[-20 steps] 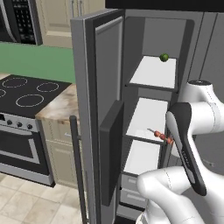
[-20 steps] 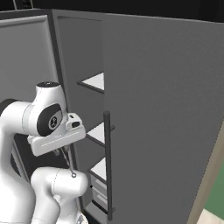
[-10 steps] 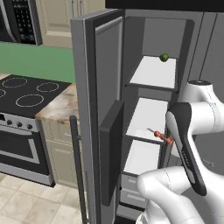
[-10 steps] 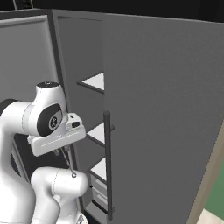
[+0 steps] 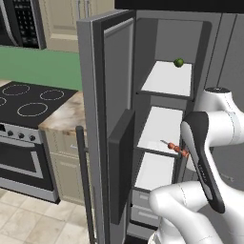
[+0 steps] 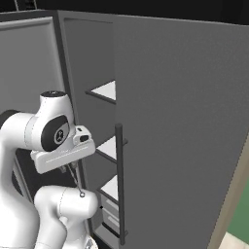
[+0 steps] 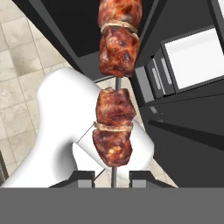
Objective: Store the kebab skewer in the freezer for long-term storage. Close the freezer door after placing the cooked food.
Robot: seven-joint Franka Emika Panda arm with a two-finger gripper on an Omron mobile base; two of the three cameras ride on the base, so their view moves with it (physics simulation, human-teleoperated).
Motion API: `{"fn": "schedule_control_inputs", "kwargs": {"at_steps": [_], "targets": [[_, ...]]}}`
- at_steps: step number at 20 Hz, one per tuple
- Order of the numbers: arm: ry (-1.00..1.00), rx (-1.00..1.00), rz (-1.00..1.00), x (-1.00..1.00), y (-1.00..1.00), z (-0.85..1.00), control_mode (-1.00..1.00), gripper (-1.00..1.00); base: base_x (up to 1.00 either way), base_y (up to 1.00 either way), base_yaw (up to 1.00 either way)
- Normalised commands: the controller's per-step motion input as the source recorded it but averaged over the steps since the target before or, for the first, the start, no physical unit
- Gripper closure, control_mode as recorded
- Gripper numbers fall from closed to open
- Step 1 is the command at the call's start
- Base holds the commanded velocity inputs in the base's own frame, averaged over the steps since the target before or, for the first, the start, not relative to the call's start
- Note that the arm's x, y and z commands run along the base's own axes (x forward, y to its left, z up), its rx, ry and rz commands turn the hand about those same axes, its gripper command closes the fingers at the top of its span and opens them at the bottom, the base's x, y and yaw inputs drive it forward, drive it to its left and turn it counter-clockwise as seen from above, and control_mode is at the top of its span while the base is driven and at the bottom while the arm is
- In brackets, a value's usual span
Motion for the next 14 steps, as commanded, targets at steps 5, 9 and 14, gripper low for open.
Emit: {"fn": "schedule_control_inputs", "kwargs": {"at_steps": [5,9,14], "targets": [[0.0,0.0,0.0,0.0,0.0,0.0,-1.0,1.0,0.0,0.0,0.0],[0.0,0.0,-0.04,0.0,0.0,-0.01,-1.0,1.0,0.0,0.0,0.0],[0.0,0.0,-0.14,0.03,0.0,-0.08,-1.0,1.0,0.0,0.0,0.0]]}}
